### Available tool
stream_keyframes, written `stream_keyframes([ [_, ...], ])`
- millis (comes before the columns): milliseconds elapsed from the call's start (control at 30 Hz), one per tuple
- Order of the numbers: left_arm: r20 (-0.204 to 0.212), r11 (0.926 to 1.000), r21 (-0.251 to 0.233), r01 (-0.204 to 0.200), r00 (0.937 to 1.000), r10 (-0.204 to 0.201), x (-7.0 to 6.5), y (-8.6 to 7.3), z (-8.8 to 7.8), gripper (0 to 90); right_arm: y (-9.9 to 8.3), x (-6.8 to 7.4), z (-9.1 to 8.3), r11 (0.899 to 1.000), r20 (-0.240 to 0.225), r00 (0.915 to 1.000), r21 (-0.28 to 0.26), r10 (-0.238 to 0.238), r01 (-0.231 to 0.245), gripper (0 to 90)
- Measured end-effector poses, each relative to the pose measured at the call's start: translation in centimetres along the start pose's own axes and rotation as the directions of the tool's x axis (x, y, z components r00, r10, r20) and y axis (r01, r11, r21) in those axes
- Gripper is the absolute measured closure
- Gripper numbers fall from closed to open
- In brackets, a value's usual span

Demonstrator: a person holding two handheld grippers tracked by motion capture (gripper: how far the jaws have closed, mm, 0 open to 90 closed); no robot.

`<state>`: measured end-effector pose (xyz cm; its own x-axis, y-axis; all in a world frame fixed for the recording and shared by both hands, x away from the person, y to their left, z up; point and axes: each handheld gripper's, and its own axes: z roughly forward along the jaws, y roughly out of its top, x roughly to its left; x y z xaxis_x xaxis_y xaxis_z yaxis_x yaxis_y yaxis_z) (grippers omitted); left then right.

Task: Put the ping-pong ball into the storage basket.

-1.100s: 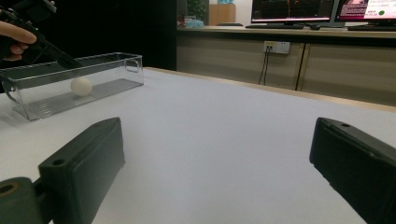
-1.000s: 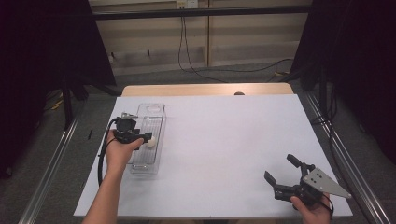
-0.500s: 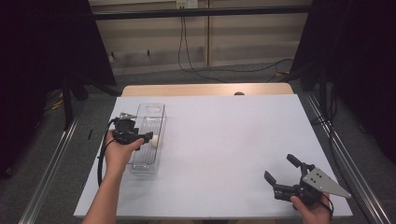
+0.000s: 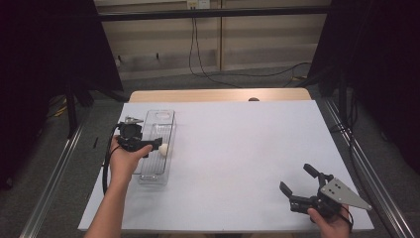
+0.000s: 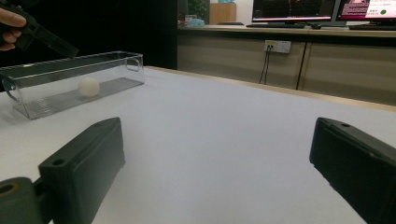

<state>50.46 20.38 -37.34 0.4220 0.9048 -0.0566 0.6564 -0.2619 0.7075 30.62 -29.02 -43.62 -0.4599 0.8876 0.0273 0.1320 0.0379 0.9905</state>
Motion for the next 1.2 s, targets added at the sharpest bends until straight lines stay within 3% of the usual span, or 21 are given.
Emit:
stream_keyframes([
  [200,-0.011,0.9995,-0.018,0.027,0.9996,-0.027,-0.2,0.4,-0.4,12.7,0.0,0.0,0.0,1.000,-0.002,1.0000,0.002,-0.002,0.002,2.7],
  [467,-0.010,0.9993,-0.037,0.010,0.9999,-0.011,-0.5,0.6,-1.0,4.8,0.0,0.0,0.0,1.000,-0.002,1.0000,0.002,-0.002,0.002,2.7],
  [733,-0.004,0.9965,-0.079,0.029,0.9996,-0.029,-0.8,0.3,-1.4,4.0,0.0,0.1,0.0,1.000,-0.003,1.0000,0.007,0.001,-0.001,2.7],
  [800,0.004,0.9966,-0.081,0.013,0.9999,-0.013,-0.8,0.2,-1.6,4.0,0.0,0.0,-0.1,1.000,-0.006,1.0000,-0.001,0.001,-0.001,2.7],
  [867,0.017,0.9956,-0.089,0.028,0.9995,-0.027,-1.0,0.0,-1.6,4.0,0.0,0.0,-0.1,1.000,-0.004,1.0000,-0.003,-0.002,0.002,2.7],
  [900,0.017,0.9963,-0.085,0.013,0.9998,-0.012,-1.0,0.0,-1.7,4.0,0.0,0.0,-0.1,1.000,-0.004,1.0000,-0.003,-0.004,0.004,2.7],
  [967,0.021,0.9943,-0.103,0.029,0.9994,-0.027,-1.1,-0.2,-1.7,4.0,0.1,0.0,-0.1,1.000,0.001,1.0000,-0.006,0.004,-0.004,2.7],
  [1000,0.030,0.9945,-0.103,0.019,0.9994,-0.016,-1.0,-0.2,-1.8,4.0,0.1,0.0,-0.1,1.000,0.003,1.0000,-0.006,0.006,-0.006,2.7],
  [1200,0.024,0.9889,-0.148,0.011,0.9997,-0.007,-1.4,-0.6,-2.1,4.3,0.1,-0.1,-0.1,1.000,0.002,1.0000,-0.003,-0.001,0.001,2.7],
])
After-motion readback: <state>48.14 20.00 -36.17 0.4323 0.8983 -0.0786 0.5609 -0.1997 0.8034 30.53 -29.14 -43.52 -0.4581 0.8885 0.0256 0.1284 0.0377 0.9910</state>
